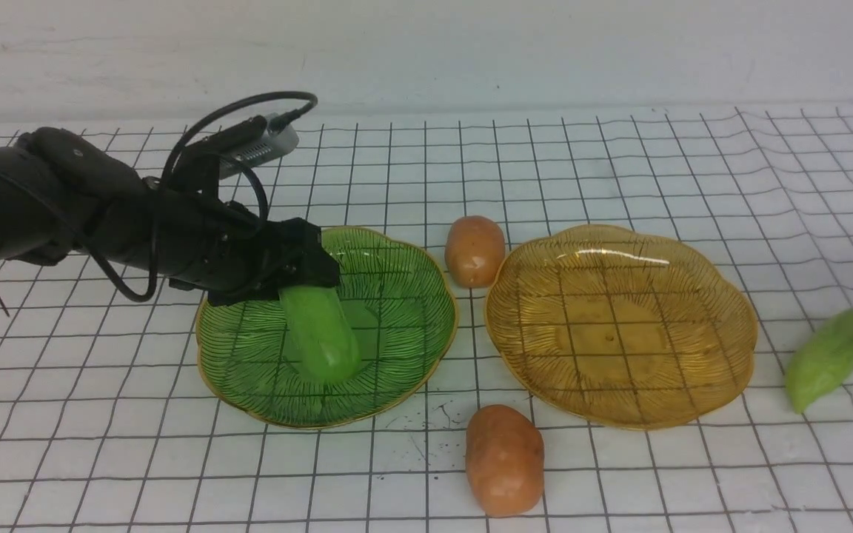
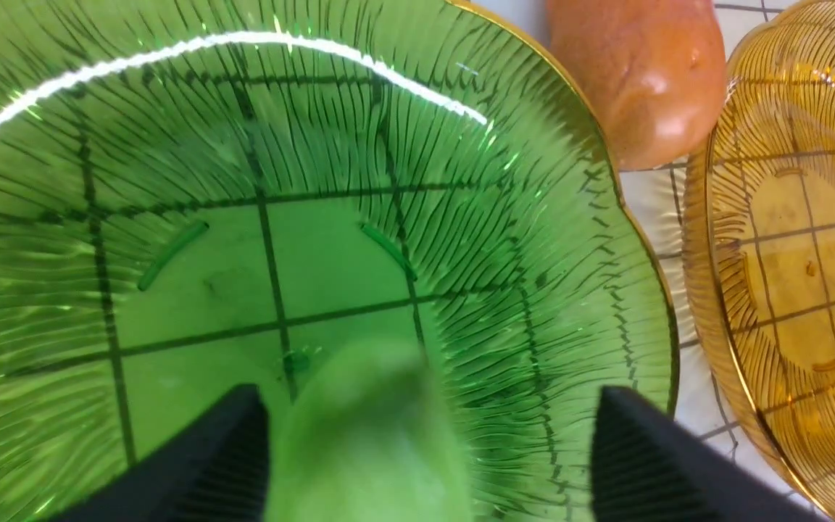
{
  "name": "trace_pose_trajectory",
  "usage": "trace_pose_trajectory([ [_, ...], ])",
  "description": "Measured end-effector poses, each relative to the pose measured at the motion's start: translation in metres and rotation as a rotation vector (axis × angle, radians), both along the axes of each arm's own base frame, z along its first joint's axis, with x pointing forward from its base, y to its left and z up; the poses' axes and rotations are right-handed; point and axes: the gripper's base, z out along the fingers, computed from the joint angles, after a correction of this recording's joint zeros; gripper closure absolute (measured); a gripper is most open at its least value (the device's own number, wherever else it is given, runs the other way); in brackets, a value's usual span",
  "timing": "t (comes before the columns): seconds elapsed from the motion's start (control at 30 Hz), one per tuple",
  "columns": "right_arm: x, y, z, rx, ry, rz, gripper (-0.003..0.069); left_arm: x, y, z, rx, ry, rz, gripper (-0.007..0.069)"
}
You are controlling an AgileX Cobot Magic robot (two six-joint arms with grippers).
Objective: Put different types of vegetables on the plate.
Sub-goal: 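Put the green cucumber next to the left plate into that plate, then carry the green vegetable from the table to the plate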
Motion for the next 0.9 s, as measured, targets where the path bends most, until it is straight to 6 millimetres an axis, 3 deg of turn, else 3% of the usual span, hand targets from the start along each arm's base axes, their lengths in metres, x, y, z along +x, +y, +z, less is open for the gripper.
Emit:
trace_pose_trajectory([
  [0.13, 0.014, -0.004, -0.013, 0.003, 0.011, -0.006, 0.0057, 0.000, 0.000, 0.001, -0.004, 0.001, -0.005, -0.0025],
  [0.23, 0.021, -0.006, -0.020, 0.011, 0.016, -0.013, -0.0010, -0.001, -0.002, 0.007, -0.014, 0.004, -0.026, -0.0031],
  [0.3, 0.026, -0.007, -0.026, 0.020, 0.019, -0.022, -0.0024, -0.004, -0.004, 0.017, -0.031, 0.001, -0.060, -0.0001],
  [0.4, 0.031, -0.006, -0.038, 0.055, 0.038, -0.041, -0.0031, -0.010, -0.008, 0.040, -0.060, -0.013, -0.123, 0.0134],
  [0.53, 0.033, -0.006, -0.052, 0.055, 0.060, -0.013, 0.0020, -0.026, -0.012, 0.069, -0.084, -0.027, -0.209, 0.0440],
  [0.6, 0.033, -0.006, -0.053, 0.045, 0.061, 0.015, 0.0109, -0.036, -0.012, 0.081, -0.083, -0.036, -0.242, 0.0547],
  [0.7, 0.033, -0.008, -0.052, 0.029, 0.056, 0.043, 0.0286, -0.050, -0.011, 0.097, -0.064, -0.058, -0.284, 0.0613],
  [0.8, 0.032, -0.013, -0.044, 0.015, 0.042, 0.046, 0.0267, -0.062, -0.008, 0.110, -0.021, -0.087, -0.306, 0.0629],
  [0.9, 0.026, -0.018, -0.009, -0.001, -0.030, 0.034, 0.0267, -0.080, 0.000, 0.126, 0.075, -0.101, -0.308, 0.0632],
])
